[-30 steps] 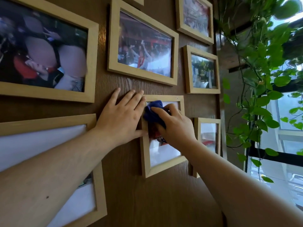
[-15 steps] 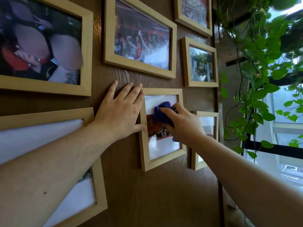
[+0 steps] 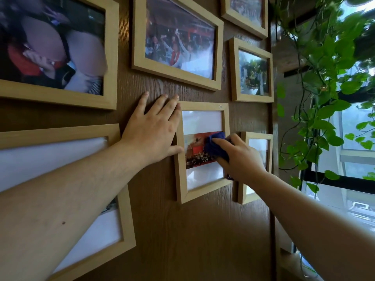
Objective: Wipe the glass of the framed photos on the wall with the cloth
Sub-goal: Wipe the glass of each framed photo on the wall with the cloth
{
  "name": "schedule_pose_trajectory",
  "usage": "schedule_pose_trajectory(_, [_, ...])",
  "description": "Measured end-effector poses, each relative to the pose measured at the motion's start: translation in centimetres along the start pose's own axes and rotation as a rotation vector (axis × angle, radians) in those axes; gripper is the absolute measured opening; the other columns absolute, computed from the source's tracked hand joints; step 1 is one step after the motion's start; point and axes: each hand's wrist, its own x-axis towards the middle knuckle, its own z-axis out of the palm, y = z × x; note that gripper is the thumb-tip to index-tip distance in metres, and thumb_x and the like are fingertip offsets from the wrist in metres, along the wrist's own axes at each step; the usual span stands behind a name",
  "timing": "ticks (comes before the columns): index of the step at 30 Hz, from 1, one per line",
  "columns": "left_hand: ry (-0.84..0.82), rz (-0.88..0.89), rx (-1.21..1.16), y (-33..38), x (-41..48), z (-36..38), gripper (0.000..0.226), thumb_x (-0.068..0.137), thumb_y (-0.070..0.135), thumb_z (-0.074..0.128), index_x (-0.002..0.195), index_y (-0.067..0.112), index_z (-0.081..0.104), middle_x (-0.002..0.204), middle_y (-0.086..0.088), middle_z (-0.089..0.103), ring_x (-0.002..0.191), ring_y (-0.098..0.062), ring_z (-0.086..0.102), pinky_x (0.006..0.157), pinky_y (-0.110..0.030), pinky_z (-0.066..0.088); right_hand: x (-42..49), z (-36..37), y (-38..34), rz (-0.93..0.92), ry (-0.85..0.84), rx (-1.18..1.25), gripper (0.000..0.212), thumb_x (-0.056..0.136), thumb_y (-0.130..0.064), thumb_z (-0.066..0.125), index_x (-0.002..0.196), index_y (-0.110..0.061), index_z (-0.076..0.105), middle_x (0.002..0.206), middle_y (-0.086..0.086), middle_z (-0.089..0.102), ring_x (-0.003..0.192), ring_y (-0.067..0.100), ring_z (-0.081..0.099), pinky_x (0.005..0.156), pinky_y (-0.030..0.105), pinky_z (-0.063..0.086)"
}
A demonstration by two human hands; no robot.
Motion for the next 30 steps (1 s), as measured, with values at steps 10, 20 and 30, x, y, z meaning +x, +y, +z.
schedule_pose_trajectory(10, [-0.009, -0.002, 0.009, 0.1, 0.0, -0.1, 0.105, 0.077, 0.075, 0.046, 0.151, 0.012, 0.006, 0.163, -0.010, 0.004, 0.149, -0.027, 0.005, 0.119, -0.056, 0.005, -1.7, 0.6, -2.6, -0.247, -0.049, 0.005, 0.049, 0.084, -0.034, 0.062, 0.129, -0.025, 0.046, 0.114, 0.008, 0.055, 0.083, 0.021, 0.057, 0.061, 0.031, 0.051])
schedule_pose_trajectory(20, [-0.006, -0.008, 0.007, 0.2, 0.0, -0.1, 0.105, 0.077, 0.074, 0.048, 0.150, 0.011, 0.006, 0.162, -0.010, 0.005, 0.148, -0.026, 0.005, 0.119, -0.056, 0.004, -4.2, 1.3, -1.6, -0.034, -0.170, 0.064, 0.048, 0.084, -0.038, 0.060, 0.128, -0.027, 0.045, 0.117, 0.002, 0.052, 0.087, 0.019, 0.057, 0.068, 0.033, 0.052])
schedule_pose_trajectory(30, [-0.020, -0.011, -0.001, 0.1, 0.0, 0.0, 0.107, 0.076, 0.077, 0.045, 0.151, 0.012, 0.004, 0.163, -0.009, 0.002, 0.149, -0.026, 0.003, 0.119, -0.056, 0.003, -4.5, 0.7, -4.3, -0.096, -0.408, 0.279, 0.045, 0.082, -0.041, 0.058, 0.125, -0.039, 0.046, 0.105, -0.011, 0.053, 0.086, 0.009, 0.052, 0.074, 0.028, 0.050])
